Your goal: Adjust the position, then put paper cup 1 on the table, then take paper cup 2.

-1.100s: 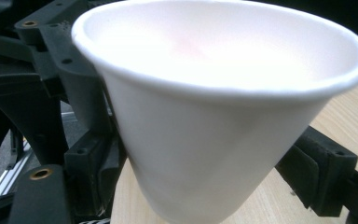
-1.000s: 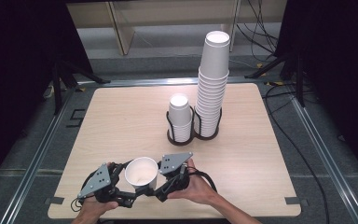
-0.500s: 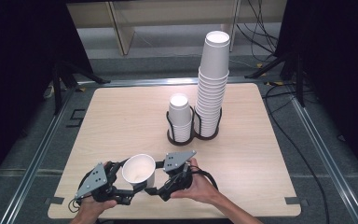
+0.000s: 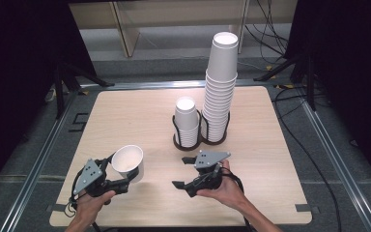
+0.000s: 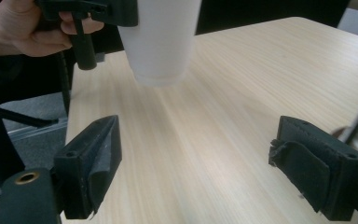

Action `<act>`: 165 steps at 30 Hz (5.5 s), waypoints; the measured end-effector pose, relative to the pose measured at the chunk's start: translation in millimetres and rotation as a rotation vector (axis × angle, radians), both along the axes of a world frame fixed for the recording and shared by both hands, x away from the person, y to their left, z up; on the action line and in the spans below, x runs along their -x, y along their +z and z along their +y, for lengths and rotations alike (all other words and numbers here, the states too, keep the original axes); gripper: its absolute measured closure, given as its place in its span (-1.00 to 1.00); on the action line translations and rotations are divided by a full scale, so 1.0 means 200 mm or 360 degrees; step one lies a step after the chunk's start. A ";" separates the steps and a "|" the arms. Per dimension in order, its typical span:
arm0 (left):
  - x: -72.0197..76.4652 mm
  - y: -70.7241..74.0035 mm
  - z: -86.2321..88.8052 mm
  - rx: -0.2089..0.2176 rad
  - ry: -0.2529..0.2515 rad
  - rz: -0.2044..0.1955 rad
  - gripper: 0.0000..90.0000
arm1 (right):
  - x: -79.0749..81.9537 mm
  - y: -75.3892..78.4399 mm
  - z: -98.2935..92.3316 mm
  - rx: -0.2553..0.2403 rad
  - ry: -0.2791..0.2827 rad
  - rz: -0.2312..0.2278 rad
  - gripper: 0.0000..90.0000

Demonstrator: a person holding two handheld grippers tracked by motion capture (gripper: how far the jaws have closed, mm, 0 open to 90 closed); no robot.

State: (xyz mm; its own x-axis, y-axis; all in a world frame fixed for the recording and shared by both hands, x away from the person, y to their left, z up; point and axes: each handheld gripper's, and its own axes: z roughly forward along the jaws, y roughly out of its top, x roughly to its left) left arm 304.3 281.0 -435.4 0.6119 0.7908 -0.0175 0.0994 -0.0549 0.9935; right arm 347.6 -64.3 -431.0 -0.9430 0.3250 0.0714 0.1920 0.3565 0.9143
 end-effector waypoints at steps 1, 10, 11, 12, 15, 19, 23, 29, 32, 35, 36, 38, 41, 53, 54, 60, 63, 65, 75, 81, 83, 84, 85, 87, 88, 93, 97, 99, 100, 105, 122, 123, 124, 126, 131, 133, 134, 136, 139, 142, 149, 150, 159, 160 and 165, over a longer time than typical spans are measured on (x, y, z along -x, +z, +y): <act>-0.01 0.00 0.00 -0.0004 0.0011 0.0007 -0.68 | 0.00 0.00 -0.02 -0.0002 -0.0016 0.0027 -0.64; -0.17 -0.04 0.02 -0.0033 0.0115 0.0013 -0.68 | 0.00 -0.03 -0.17 0.0033 -0.0127 0.0015 -0.61; -0.18 -0.05 0.03 -0.0047 0.0128 0.0026 -0.68 | 0.01 -0.03 -0.18 0.0045 -0.0143 0.0038 -0.61; -0.20 -0.06 0.03 -0.0042 0.0141 0.0028 -0.68 | 0.01 -0.03 -0.19 0.0046 -0.0154 0.0033 -0.61; -0.24 -0.08 0.05 -0.0029 0.0178 0.0044 -0.68 | 0.02 -0.04 -0.22 0.0045 -0.0169 0.0019 -0.61; -0.29 -0.10 0.06 -0.0023 0.0224 0.0062 -0.68 | 0.03 -0.05 -0.26 0.0057 -0.0188 0.0056 -0.60; -0.33 -0.12 0.06 -0.0040 0.0246 0.0083 -0.68 | 0.03 -0.07 -0.28 0.0059 -0.0198 0.0068 -0.59; -0.37 -0.14 0.03 -0.0046 0.0218 0.0064 -0.68 | 0.03 -0.07 -0.29 0.0058 -0.0197 0.0069 -0.58; -0.37 -0.15 0.02 -0.0049 0.0220 0.0070 -0.68 | 0.03 -0.07 -0.29 0.0060 -0.0197 0.0044 -0.58; -0.39 -0.15 0.02 -0.0044 0.0220 0.0073 -0.68 | 0.04 -0.07 -0.29 0.0058 -0.0206 0.0062 -0.58; -0.39 -0.15 0.02 -0.0055 0.0232 0.0093 -0.68 | 0.04 -0.07 -0.29 0.0057 -0.0207 0.0069 -0.58; -0.40 -0.16 0.02 -0.0058 0.0241 0.0098 -0.68 | 0.04 -0.07 -0.29 0.0052 -0.0198 0.0071 -0.57; -0.43 -0.17 0.02 -0.0028 0.0245 0.0083 -0.68 | 0.04 -0.07 -0.30 0.0053 -0.0204 0.0079 -0.57; -0.47 -0.21 0.05 -0.0053 0.0283 0.0109 -0.68 | 0.06 -0.08 -0.34 0.0046 -0.0229 0.0077 -0.57; -0.48 -0.21 0.05 -0.0052 0.0277 0.0104 -0.69 | 0.06 -0.08 -0.34 0.0046 -0.0227 0.0074 -0.57; -0.48 -0.24 0.06 -0.0115 0.0284 0.0142 -0.69 | 0.06 -0.09 -0.33 0.0040 -0.0208 0.0107 -0.57; -0.49 -0.25 0.06 -0.0130 0.0294 0.0122 -0.70 | 0.06 -0.08 -0.34 0.0040 -0.0214 0.0102 -0.57; -0.50 -0.26 0.07 -0.0124 0.0308 0.0132 -0.70 | 0.06 -0.08 -0.34 0.0037 -0.0212 0.0103 -0.56; -0.52 -0.27 0.09 -0.0143 0.0317 0.0131 -0.72 | 0.06 -0.08 -0.34 0.0027 -0.0193 0.0110 -0.55; -0.53 -0.28 0.10 -0.0148 0.0327 0.0119 -0.74 | 0.06 -0.09 -0.32 0.0037 -0.0174 0.0092 -0.55; -0.53 -0.28 0.10 -0.0172 0.0336 0.0150 -0.75 | 0.06 -0.09 -0.32 0.0028 -0.0176 0.0104 -0.54; -0.53 -0.29 0.10 -0.0160 0.0320 0.0161 -0.75 | 0.06 -0.09 -0.32 0.0027 -0.0176 0.0105 -0.54; -0.53 -0.29 0.11 -0.0146 0.0306 0.0167 -0.75 | 0.06 -0.09 -0.32 0.0026 -0.0177 0.0104 -0.54; -0.53 -0.30 0.11 -0.0197 0.0320 0.0195 -0.72 | 0.06 -0.08 -0.33 0.0013 -0.0168 0.0089 -0.54; -0.52 -0.29 0.11 -0.0195 0.0314 0.0199 -0.69 | 0.07 -0.08 -0.33 0.0023 -0.0174 0.0107 -0.54; -0.50 -0.29 0.12 -0.0189 0.0290 0.0243 -0.69 | 0.07 -0.08 -0.33 0.0020 -0.0166 0.0091 -0.54; -0.49 -0.30 0.13 -0.0214 0.0295 0.0271 -0.68 | 0.06 -0.08 -0.33 0.0022 -0.0166 0.0084 -0.54; -0.49 -0.30 0.13 -0.0232 0.0292 0.0257 -0.68 | 0.07 -0.07 -0.33 0.0023 -0.0165 0.0083 -0.54; -0.48 -0.30 0.14 -0.0237 0.0286 0.0265 -0.68 | 0.07 -0.07 -0.33 0.0019 -0.0166 0.0084 -0.54; -0.45 -0.29 0.16 -0.0236 0.0288 0.0320 -0.67 | 0.06 -0.08 -0.33 0.0023 -0.0166 0.0092 -0.54; -0.19 -0.15 0.15 -0.0128 0.0240 0.0269 -0.67 | 0.06 -0.05 -0.36 -0.0011 -0.0228 0.0062 -0.55; -0.17 -0.14 0.14 -0.0112 0.0229 0.0261 -0.67 | 0.06 -0.05 -0.36 -0.0015 -0.0238 0.0069 -0.55; -0.15 -0.14 0.13 -0.0099 0.0207 0.0246 -0.67 | 0.06 -0.04 -0.36 -0.0015 -0.0255 0.0070 -0.55; -0.11 -0.12 0.10 -0.0083 0.0196 0.0251 -0.67 | 0.05 -0.04 -0.37 -0.0022 -0.0276 0.0070 -0.55; -0.04 -0.08 0.05 -0.0037 0.0174 0.0210 -0.67 | 0.03 -0.03 -0.39 -0.0041 -0.0352 0.0060 -0.57; -0.02 -0.07 0.03 0.0003 0.0135 0.0188 -0.67 | 0.02 -0.01 -0.41 -0.0053 -0.0378 0.0028 -0.57; 0.00 -0.06 0.02 -0.0018 0.0140 0.0213 -0.67 | 0.02 0.00 -0.42 -0.0054 -0.0406 0.0059 -0.57; 0.02 -0.06 0.00 -0.0001 0.0120 0.0200 -0.67 | 0.01 0.03 -0.44 -0.0076 -0.0434 0.0023 -0.57; 0.05 -0.05 -0.03 0.0010 0.0099 0.0203 -0.67 | -0.01 0.06 -0.47 -0.0089 -0.0491 0.0021 -0.57; 0.07 -0.05 -0.04 0.0024 0.0071 0.0203 -0.67 | -0.03 0.08 -0.51 -0.0102 -0.0540 0.0008 -0.57; 0.12 -0.05 -0.06 -0.0012 0.0070 0.0232 -0.67 | -0.09 0.16 -0.58 -0.0102 -0.0645 0.0002 -0.58; 0.12 -0.05 -0.06 -0.0018 0.0062 0.0241 -0.67 | -0.10 0.17 -0.59 -0.0124 -0.0661 0.0001 -0.58; 0.12 -0.06 -0.07 0.0003 0.0023 0.0233 -0.67 | -0.20 0.32 -0.63 -0.0163 -0.0745 -0.0035 -0.62; 0.12 -0.06 -0.07 0.0008 0.0023 0.0235 -0.67 | -0.21 0.34 -0.63 -0.0165 -0.0752 -0.0043 -0.62; 0.12 -0.06 -0.07 0.0002 0.0019 0.0228 -0.67 | -0.23 0.41 -0.65 -0.0197 -0.0780 -0.0070 -0.63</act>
